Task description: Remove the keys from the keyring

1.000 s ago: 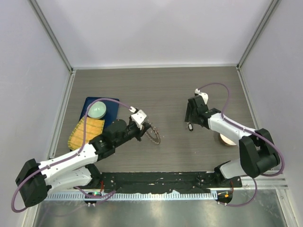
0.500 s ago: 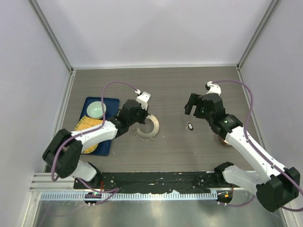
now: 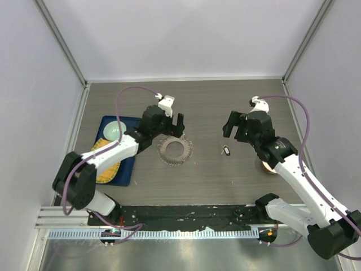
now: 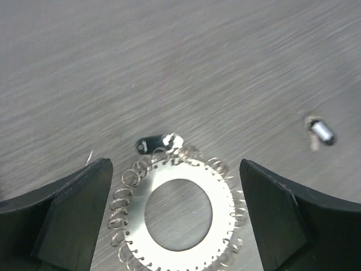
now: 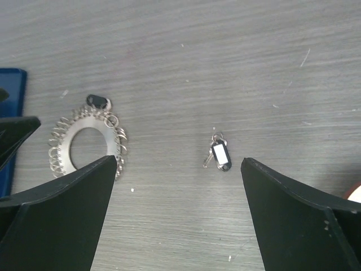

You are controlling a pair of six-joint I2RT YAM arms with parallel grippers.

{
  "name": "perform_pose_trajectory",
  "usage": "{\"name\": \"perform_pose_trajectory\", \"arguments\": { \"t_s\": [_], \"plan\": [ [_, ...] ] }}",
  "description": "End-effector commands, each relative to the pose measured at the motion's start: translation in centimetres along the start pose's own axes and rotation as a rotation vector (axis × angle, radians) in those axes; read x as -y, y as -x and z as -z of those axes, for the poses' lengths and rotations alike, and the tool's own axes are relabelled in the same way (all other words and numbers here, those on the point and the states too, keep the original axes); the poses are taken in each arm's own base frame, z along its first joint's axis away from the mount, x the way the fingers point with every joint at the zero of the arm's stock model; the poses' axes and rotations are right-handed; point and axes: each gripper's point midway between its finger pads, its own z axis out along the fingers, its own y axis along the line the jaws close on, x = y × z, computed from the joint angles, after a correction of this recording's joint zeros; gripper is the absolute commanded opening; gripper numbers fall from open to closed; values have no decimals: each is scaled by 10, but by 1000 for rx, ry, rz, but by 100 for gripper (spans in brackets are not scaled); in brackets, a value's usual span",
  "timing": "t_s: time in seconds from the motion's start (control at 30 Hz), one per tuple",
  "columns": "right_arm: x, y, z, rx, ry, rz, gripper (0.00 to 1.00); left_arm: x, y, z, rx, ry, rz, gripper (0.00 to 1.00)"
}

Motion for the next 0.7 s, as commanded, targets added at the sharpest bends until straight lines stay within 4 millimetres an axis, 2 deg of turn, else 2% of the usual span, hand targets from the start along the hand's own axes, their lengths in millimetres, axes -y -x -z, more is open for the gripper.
{"name": "perform_pose_trajectory", "arguments": {
  "t_s": [0.0,0.03,0.07,0.1,0.17,0.2,0.27,0.3,0.33,0.4,0.43,0.5,0.53,0.67],
  "plan": [
    [-24,46,35,102,97,-37,100,32,87,67,215,-138,55,100],
    [-28,50,42,112,122,-32,100,34,89,78,215,-150,64,100],
    [-30,55,50,123,140,-29,100,38,108,105,280,-173,85,100],
    [-33,55,55,124,161,-15,100,42,112,117,299,-195,92,100],
    [-35,63,70,153,191,-13,100,43,116,141,341,-206,102,100],
    [-36,66,75,164,199,-14,100,42,123,166,388,-214,104,100],
    [-41,73,91,196,247,-8,100,37,114,182,397,-195,115,100],
    [-44,75,96,204,271,-5,100,34,120,205,454,-191,125,100],
    [-50,76,102,205,305,-4,100,31,110,208,443,-182,127,100],
    [-53,80,111,228,338,-5,100,29,109,233,492,-187,131,100],
    [-54,79,113,232,344,-6,100,26,106,238,505,-178,141,100],
    [-52,78,114,243,347,-13,100,23,95,242,499,-171,147,100],
    [-50,74,111,239,337,-16,100,22,95,250,519,-170,153,100],
    [-51,70,110,247,360,-49,100,21,85,253,503,-170,168,100]
  ]
}}
